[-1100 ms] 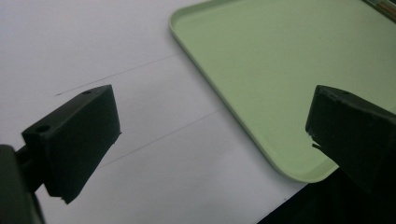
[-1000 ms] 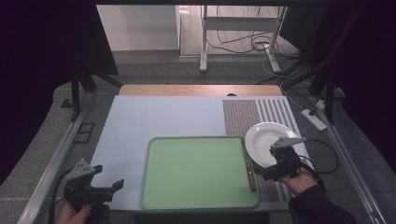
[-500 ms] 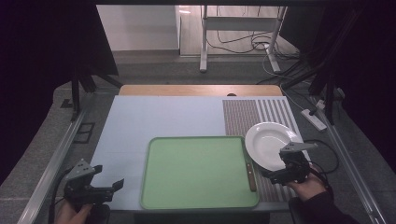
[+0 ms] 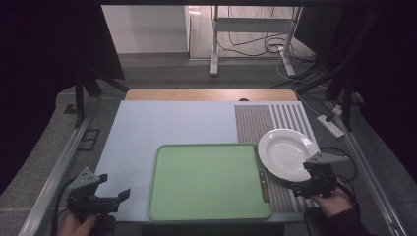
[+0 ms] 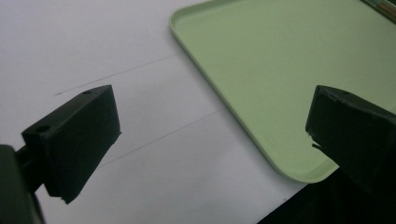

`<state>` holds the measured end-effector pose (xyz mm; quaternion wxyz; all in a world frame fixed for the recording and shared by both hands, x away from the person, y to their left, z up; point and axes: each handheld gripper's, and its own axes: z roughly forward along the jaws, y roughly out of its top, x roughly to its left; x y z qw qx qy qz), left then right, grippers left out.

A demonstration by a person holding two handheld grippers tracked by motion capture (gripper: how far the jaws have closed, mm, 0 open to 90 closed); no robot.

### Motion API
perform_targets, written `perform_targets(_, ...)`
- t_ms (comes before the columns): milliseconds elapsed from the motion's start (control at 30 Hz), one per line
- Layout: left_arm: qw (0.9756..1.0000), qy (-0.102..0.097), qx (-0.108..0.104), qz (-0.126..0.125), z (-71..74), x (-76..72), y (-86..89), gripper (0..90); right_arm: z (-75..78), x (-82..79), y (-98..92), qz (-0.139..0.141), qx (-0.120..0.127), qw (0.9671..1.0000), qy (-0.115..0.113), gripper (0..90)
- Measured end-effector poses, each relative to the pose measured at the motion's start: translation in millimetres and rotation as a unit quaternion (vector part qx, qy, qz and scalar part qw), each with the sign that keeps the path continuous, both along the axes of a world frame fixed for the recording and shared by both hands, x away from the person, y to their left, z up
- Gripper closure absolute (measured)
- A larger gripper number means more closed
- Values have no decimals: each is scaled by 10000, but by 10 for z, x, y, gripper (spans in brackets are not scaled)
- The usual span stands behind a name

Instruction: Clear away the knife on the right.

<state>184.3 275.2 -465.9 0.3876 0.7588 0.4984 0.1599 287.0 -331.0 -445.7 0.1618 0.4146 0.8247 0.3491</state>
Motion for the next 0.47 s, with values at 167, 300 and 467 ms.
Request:
perform_targets(167,10000,1,-3,-5,0,-1,3,28,13,-44,-39,-52,-26,10000,-32,0)
perform_targets(300,10000,2,-6,-4,0,-1,4,28,19,-76,-72,-103,-47,9999,-34,0)
perform_targets(467,10000,-5,-10,0,2,2,-2,28,21,-98,-102,-219,-109,9997,-37,0)
